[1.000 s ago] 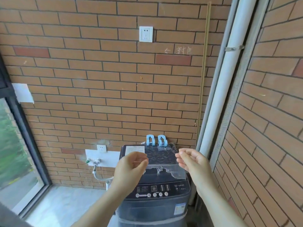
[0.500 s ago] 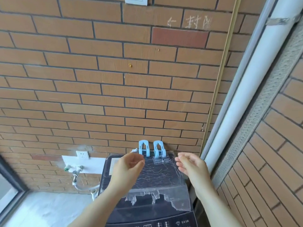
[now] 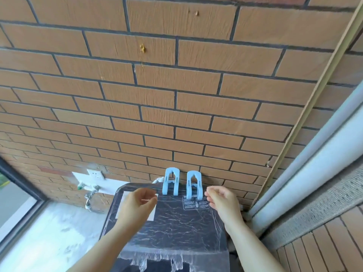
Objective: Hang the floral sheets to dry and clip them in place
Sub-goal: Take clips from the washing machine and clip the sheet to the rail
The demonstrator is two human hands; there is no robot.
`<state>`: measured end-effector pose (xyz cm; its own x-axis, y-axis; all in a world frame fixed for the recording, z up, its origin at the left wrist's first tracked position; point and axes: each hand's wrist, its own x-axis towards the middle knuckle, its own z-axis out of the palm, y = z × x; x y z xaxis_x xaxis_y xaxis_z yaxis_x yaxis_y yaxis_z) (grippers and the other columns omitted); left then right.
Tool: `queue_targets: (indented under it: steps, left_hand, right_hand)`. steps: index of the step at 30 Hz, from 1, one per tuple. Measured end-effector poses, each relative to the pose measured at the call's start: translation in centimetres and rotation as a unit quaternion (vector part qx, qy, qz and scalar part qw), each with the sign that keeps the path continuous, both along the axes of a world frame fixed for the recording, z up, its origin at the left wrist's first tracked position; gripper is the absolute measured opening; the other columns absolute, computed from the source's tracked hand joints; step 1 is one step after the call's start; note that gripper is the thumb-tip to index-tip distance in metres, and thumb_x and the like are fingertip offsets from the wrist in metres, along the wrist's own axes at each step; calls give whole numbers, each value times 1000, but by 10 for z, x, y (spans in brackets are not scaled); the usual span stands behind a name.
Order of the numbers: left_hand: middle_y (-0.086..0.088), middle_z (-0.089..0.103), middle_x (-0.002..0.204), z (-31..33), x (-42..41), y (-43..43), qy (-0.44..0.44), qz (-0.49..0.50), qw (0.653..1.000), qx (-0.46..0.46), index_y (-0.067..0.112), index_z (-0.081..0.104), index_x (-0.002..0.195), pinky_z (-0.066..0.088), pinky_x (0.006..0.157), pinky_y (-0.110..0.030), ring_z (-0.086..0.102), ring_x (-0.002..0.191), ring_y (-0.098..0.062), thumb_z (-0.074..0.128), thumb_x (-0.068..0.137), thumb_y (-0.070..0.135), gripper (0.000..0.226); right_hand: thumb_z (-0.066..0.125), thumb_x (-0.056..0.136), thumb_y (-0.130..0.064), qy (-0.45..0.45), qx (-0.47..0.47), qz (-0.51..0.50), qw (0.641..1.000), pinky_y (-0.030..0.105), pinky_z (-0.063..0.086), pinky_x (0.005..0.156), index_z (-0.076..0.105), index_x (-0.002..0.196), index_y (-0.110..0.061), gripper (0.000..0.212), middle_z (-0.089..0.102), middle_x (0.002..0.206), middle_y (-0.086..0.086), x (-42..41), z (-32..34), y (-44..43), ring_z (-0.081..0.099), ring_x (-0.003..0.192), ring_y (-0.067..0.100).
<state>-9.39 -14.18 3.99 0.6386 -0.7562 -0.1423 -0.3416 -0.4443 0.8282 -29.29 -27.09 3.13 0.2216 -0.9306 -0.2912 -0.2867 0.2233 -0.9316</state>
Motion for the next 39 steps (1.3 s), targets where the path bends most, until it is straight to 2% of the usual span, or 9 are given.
queue_targets:
  steps: [8,15,18,19,20,25,31,35,39]
  left_hand:
    - [13,67,82,-47,32,-69,-6,-9,997,72,25,64,88,42,60,-14,62,80,-5,65,86,22,4]
    - [-1,69,83,-97,55,-119,18,-9,989,149,13,63,87,55,73,-37,66,82,-21,66,83,31,19]
    - [-3,66,86,-113,56,-133,33,-4,983,180,12,59,93,52,69,-36,63,81,-21,66,83,36,26]
    - [-3,65,87,-118,56,-138,41,-3,981,190,12,57,94,49,65,-34,62,79,-21,65,83,38,29]
    - [-3,63,88,-122,56,-143,51,-2,979,199,12,57,97,45,61,-30,60,77,-19,65,83,39,31]
    - [-3,66,82,-143,62,-156,98,31,970,219,12,62,97,43,55,-25,57,65,-17,70,80,38,32]
    - [-4,67,92,-147,61,-152,125,20,970,209,11,64,109,53,65,-30,63,76,-20,75,78,24,35]
    - [-5,66,91,-144,52,-118,152,13,965,212,12,59,119,49,53,-26,62,67,-19,77,78,23,46]
    - [-3,63,82,-142,39,-66,172,23,960,221,12,58,119,44,47,-25,58,59,-17,78,77,20,48]
  right_hand:
    - [61,90,-23,69,44,-6,997,39,53,92,68,93,-18,9,70,95,-3,18,-46,-58,64,96,15]
    - [59,91,-23,174,73,45,981,40,52,93,66,105,-13,18,68,105,-2,42,-92,-95,62,98,15]
    - [57,90,-22,211,71,56,973,48,48,89,60,81,-1,23,62,72,11,53,-105,-103,57,70,27]
    - [56,90,-22,217,73,60,972,30,19,69,52,70,-7,25,51,59,8,57,-109,-106,48,59,25]
    - [57,90,-22,222,76,62,970,31,31,56,47,68,-13,26,44,54,2,60,-113,-109,42,54,20]
    - [61,87,-18,258,64,75,961,20,24,41,46,58,-16,33,38,42,-8,68,-132,-119,34,38,7]
    - [60,71,-30,242,91,112,959,28,31,54,62,79,3,34,59,58,13,63,-145,-110,51,49,25]
    - [64,79,-21,231,83,110,963,29,44,58,71,86,-13,13,70,74,12,53,-136,-80,66,67,29]
    - [68,81,-25,222,101,101,965,31,53,63,64,109,-25,28,68,78,3,35,-132,-41,67,70,17]
